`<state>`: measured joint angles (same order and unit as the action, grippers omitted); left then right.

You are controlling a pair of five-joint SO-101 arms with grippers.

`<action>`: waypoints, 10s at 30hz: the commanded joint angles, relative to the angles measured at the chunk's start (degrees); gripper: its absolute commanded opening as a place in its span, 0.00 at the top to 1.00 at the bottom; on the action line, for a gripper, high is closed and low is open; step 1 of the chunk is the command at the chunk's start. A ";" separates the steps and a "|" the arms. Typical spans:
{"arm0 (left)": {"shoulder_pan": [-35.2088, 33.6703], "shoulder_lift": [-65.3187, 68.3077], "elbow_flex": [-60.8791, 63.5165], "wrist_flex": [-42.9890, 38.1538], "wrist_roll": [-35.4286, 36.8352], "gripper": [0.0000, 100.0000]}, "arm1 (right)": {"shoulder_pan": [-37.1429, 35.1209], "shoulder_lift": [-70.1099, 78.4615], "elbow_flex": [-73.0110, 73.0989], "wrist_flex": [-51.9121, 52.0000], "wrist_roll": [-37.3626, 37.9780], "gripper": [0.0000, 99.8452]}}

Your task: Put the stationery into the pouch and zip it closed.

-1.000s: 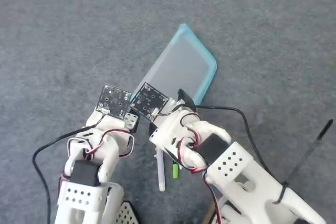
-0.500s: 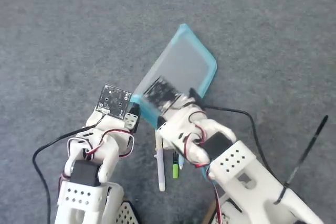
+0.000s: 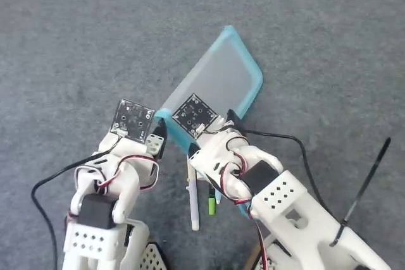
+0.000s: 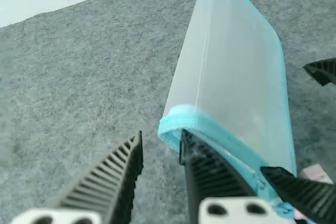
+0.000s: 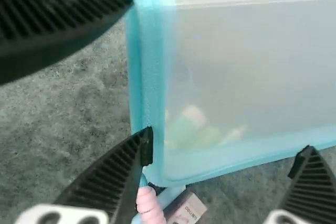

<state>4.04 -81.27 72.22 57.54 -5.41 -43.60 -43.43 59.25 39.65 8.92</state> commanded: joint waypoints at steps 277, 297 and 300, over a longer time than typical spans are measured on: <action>-24.70 11.69 -0.04 -11.16 12.57 0.99 | -0.66 27.03 -16.62 35.21 -17.41 0.88; -24.70 11.69 -0.04 -12.31 12.57 0.99 | -1.27 35.12 -17.49 33.10 -32.44 0.82; -24.70 11.69 -0.04 -12.31 12.57 0.99 | 0.22 37.14 -19.43 35.82 -29.45 0.82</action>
<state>-21.10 -70.20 72.66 47.34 7.78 -45.71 -7.65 44.13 72.88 -22.81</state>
